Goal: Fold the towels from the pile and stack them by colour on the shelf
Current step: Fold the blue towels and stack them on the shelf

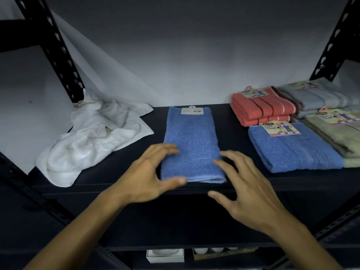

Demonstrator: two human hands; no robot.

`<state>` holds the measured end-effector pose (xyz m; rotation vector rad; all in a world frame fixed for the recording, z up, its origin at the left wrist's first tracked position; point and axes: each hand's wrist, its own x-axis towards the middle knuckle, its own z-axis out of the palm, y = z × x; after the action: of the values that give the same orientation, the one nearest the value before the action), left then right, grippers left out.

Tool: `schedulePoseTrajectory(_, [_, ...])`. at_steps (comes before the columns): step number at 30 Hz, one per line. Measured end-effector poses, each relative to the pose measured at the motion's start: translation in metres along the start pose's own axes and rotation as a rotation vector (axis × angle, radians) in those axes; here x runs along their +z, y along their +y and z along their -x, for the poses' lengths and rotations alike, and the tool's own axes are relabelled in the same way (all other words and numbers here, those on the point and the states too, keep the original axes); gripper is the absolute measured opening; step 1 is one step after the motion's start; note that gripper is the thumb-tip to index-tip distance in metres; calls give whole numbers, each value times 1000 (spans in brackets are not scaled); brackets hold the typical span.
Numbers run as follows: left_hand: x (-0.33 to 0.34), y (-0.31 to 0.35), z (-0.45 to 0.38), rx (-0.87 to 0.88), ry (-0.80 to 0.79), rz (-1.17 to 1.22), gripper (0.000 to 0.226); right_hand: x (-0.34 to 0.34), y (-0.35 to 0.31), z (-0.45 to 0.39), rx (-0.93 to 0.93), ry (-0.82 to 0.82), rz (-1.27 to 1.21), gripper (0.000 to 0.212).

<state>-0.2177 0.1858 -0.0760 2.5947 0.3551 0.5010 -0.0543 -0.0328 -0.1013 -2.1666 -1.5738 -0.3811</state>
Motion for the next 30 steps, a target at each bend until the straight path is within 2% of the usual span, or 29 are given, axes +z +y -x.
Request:
schedulePoseTrajectory(2, [-1, -3, 11, 39, -182, -175, 97, 4, 8, -14, -106, -141, 15, 86])
schedulePoseTrajectory(4, [6, -10, 17, 111, -214, -308, 99, 10, 12, -26, -176, -229, 43, 93])
schedulePoseTrajectory(6, [14, -17, 21, 162, -107, -347, 81, 18, 13, -29, -211, -248, 61, 88])
schedulePoseTrajectory(9, [27, -18, 29, 227, 109, -339, 53, 28, 16, -20, -226, -162, -27, 75])
schedulePoseTrajectory(14, [40, -9, 42, 335, 268, -331, 43, 28, 22, -5, -226, -20, -237, 72])
schedulePoseTrajectory(18, [26, 8, 37, 156, 268, -103, 30, 18, 20, -4, -103, -8, -483, 63])
schedulePoseTrajectory(20, [12, 21, 28, -5, 251, 74, 17, 3, 16, -15, -33, 27, -587, 45])
schedulePoseTrajectory(22, [-1, 30, 8, -143, 264, 256, 13, -11, 12, -37, 61, 107, -690, 29])
schedulePoseTrajectory(25, [-12, 31, -34, -323, 328, 428, 6, -16, 11, -85, 251, 169, -892, 22])
schedulePoseTrajectory(28, [-14, 22, -82, -421, 376, 376, 10, 1, 24, -138, 437, 180, -869, 2])
schedulePoseTrajectory(30, [-12, 11, -109, -470, 373, 272, 21, 14, 35, -168, 556, 139, -821, 7])
